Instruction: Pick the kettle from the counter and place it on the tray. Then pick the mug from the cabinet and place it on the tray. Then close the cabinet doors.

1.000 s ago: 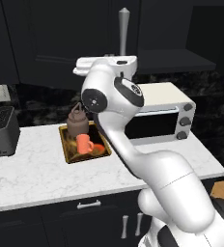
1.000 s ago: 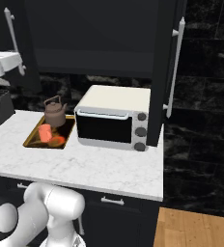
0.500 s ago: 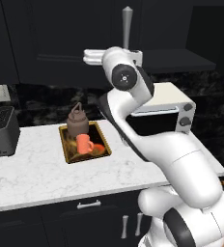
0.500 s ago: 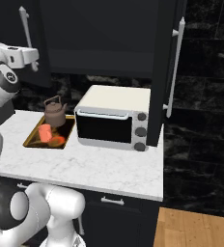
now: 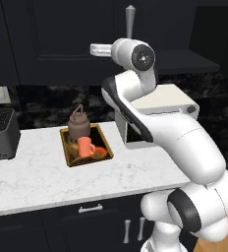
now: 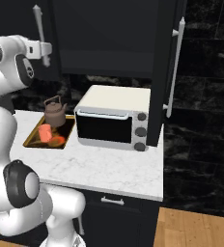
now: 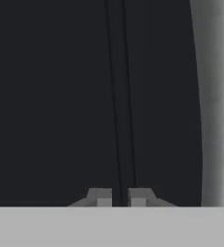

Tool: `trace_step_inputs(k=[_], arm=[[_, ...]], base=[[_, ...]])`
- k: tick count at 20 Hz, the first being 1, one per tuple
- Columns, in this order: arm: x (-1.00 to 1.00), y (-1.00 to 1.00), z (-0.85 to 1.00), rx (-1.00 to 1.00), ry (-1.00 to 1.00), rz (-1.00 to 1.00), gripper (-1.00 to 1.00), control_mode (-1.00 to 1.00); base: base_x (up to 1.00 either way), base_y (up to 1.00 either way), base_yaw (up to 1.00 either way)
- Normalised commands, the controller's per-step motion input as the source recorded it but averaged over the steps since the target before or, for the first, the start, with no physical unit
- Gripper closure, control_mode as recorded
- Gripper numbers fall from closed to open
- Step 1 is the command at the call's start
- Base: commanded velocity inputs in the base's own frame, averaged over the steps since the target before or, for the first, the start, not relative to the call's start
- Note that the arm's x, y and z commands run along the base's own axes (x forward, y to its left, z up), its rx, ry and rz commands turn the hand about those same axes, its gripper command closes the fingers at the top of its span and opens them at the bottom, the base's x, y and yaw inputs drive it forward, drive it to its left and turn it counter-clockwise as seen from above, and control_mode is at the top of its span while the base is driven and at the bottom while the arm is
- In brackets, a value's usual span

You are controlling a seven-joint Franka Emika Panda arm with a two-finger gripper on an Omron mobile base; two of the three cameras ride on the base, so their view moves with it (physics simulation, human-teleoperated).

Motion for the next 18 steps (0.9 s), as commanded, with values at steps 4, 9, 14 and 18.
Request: trace_step_inputs(k=[4, 9, 14, 18], arm=[[0.39, 0.00, 0.00, 0.00, 0.10, 0.11, 1.00, -1.00], [0.43, 0.00, 0.00, 0.00, 0.09, 0.11, 1.00, -1.00], [0.40, 0.01, -0.10, 0.00, 0.01, 0.07, 1.00, -1.00], [0.37, 0.11, -0.23, 0.00, 0.00, 0.01, 1.00, -1.00]], base=[[0.00, 0.00, 0.00], [0.00, 0.00, 0.00], [0.00, 0.00, 0.00], [0.00, 0.00, 0.00]])
